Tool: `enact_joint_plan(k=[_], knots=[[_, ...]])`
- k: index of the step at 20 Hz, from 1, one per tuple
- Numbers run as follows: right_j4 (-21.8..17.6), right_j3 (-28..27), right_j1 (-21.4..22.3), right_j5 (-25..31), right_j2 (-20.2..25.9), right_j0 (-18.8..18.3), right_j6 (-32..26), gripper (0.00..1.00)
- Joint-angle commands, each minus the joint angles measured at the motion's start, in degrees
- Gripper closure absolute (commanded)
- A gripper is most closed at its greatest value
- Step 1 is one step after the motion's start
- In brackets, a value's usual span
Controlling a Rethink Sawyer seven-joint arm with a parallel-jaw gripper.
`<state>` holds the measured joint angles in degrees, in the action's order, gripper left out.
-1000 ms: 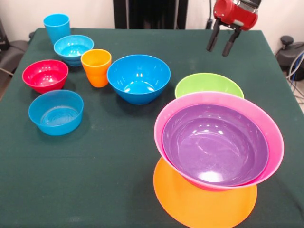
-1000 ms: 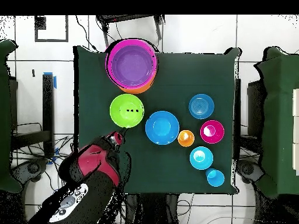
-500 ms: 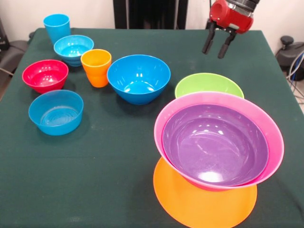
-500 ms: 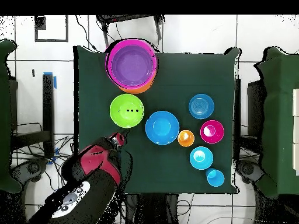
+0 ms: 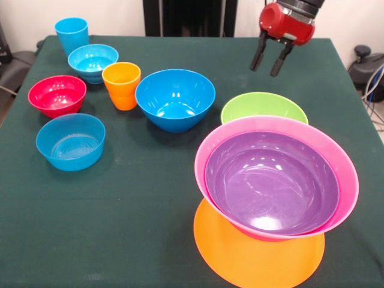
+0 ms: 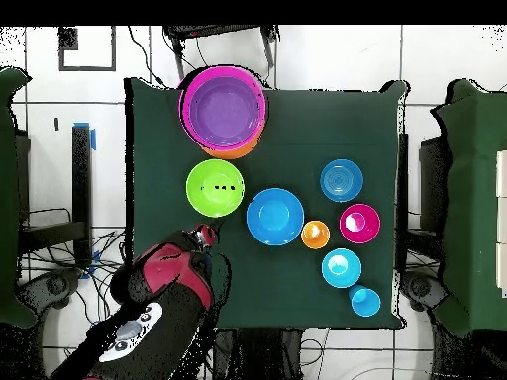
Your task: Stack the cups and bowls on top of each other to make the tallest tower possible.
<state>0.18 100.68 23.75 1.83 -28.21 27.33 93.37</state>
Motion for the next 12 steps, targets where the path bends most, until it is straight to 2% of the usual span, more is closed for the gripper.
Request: enact_joint_plan(k=[1,5,12], knots=[[-5.0,-3.5,0.3,0.6,9.5,-3.7,2.9,0.00],[-5.6,-4.4,-0.1,0.8,10.0,-4.1,3.2,0.00],[-3.9,-7.6,-1.3,4.2,9.4,-1.5,3.8,0.00]])
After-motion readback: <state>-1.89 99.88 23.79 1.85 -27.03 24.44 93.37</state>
